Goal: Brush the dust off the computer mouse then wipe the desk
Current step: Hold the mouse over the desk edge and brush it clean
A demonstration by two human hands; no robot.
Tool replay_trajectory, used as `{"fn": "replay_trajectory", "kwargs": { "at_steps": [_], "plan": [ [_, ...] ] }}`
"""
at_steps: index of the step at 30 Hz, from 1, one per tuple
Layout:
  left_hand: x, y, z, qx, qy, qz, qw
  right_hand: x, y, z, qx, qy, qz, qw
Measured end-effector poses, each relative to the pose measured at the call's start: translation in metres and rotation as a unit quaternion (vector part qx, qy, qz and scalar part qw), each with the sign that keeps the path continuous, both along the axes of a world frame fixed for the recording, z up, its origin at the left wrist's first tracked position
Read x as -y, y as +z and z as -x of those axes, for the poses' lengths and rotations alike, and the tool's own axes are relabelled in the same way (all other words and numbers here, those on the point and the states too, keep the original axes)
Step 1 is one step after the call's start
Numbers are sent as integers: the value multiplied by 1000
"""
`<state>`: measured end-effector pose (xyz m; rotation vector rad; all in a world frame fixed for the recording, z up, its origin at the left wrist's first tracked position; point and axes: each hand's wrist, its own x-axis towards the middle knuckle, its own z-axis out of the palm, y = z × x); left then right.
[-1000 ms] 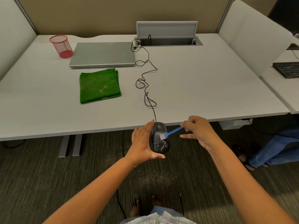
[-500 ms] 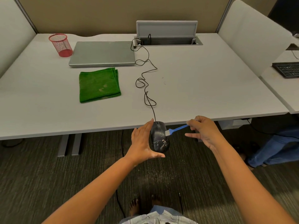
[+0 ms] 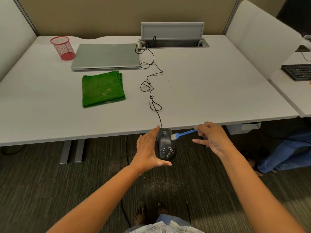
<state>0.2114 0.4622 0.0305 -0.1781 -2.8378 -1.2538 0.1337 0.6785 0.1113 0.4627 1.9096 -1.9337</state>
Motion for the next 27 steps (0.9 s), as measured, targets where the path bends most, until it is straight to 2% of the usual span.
{"fn": "replay_trajectory", "kwargs": {
  "at_steps": [5, 11, 14, 20, 27],
  "plan": [
    [-1, 2, 1, -5, -1, -2, 1000, 4, 1, -5, 2, 33, -1, 999],
    [-1, 5, 3, -3, 0, 11, 1000, -1, 7, -7, -8, 3, -4, 1000],
    [-2, 5, 4, -3, -2, 15, 1000, 10, 11, -15, -31, 43, -9, 999],
    [-5, 7, 6, -17, 0, 4, 1000, 30, 7, -34, -100, 121, -84, 984],
    [-3, 9, 6, -18, 6, 3, 1000, 8, 10, -28, -88, 86, -52, 991]
  ]
}}
